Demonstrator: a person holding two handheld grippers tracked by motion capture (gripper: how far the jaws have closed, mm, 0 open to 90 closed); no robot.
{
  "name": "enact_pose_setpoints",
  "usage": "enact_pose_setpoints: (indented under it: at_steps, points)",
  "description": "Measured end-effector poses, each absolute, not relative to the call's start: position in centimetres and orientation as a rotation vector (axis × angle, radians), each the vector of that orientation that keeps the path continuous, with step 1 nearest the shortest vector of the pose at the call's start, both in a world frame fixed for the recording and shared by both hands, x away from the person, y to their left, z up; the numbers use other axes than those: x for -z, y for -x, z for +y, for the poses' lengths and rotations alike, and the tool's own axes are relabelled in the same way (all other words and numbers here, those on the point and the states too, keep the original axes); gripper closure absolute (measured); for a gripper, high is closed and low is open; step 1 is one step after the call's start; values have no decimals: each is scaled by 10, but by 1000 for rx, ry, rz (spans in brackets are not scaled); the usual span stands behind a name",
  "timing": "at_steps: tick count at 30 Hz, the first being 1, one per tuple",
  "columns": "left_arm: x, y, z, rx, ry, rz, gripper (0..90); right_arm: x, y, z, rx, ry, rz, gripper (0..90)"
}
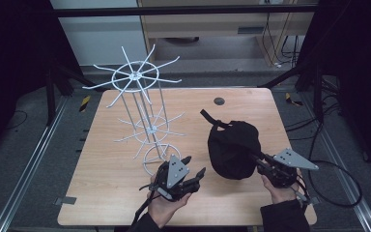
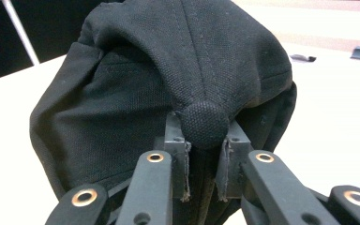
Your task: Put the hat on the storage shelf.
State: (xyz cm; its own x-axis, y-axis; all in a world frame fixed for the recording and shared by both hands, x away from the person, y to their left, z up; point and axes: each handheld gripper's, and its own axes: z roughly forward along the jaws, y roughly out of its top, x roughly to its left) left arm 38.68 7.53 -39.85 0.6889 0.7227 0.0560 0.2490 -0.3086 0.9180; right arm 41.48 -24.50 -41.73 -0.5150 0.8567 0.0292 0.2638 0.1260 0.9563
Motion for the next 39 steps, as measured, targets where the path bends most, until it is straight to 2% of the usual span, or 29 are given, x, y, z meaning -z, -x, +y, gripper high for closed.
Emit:
enact_pose_setpoints:
  at_steps: [6, 12, 19, 30, 39]
  points:
    - [403, -380, 88, -572, -1880, 746, 393, 412, -415, -248, -1401, -1084, 1822, 778]
    - [409, -375, 105, -495, -1877, 721, 368, 408, -417, -247, -1412, -1086, 1791, 778]
    - [419, -369, 133, -519, -1893, 737, 345, 396, -417, -247, -1445, -1052, 1752, 778]
    - [430, -365, 192, -581, -1876, 858, 320, 374, -415, -241, -1507, -981, 1686, 778]
    - [441, -383, 239, -623, -1820, 1010, 316, 353, -416, -237, -1552, -927, 1634, 778]
